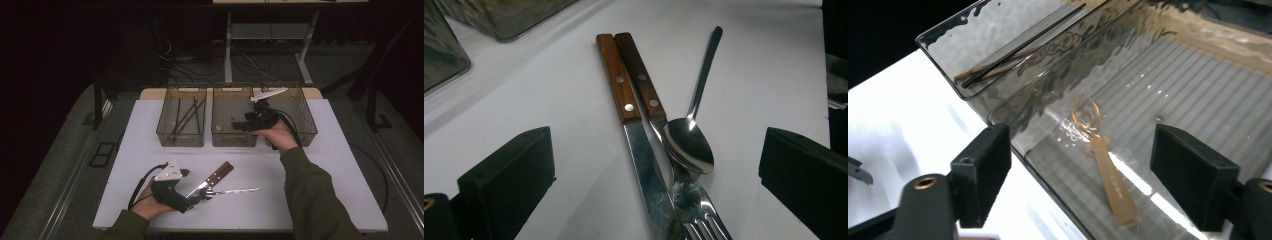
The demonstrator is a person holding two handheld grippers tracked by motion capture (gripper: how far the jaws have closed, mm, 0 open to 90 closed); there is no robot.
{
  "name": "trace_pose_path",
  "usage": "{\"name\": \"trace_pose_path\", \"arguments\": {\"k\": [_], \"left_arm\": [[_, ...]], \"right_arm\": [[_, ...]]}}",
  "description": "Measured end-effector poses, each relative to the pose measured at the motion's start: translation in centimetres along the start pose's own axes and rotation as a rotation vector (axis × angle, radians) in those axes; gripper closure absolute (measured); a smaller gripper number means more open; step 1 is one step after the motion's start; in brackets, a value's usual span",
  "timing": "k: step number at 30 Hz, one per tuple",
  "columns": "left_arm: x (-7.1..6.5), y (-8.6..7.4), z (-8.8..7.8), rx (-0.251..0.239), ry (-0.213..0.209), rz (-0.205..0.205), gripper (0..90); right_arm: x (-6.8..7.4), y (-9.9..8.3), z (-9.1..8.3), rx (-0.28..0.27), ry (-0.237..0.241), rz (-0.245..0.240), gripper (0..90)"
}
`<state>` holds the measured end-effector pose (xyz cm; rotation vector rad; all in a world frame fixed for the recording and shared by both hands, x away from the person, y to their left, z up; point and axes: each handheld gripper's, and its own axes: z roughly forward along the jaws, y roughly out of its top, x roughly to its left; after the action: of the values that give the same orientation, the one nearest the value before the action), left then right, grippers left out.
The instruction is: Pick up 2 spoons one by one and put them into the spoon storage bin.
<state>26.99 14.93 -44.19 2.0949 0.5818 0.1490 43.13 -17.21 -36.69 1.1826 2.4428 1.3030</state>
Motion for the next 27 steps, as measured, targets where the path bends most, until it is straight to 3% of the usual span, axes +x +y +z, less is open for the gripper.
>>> {"name": "trace_pose_path", "arguments": {"k": [8,11,18,27], "left_arm": [[0.1,0.0,0.1,0.011,-0.001,-0.004,0.4],[0.2,0.0,0.1,0.021,-0.005,0.002,0.4],[0.2,0.1,0.1,0.025,0.003,-0.003,0.6],[0.4,0.1,0.2,0.032,0.007,-0.004,0.6]], "right_arm": [[0.3,-2.8,-2.6,-0.058,-0.012,-0.031,19.3],[0.5,-4.2,-3.5,-0.065,-0.020,-0.006,18.4],[0.3,-7.5,-5.0,-0.078,-0.050,-0.032,14.6],[0.5,-11.0,-7.0,-0.122,-0.068,-0.023,14.6]]}}
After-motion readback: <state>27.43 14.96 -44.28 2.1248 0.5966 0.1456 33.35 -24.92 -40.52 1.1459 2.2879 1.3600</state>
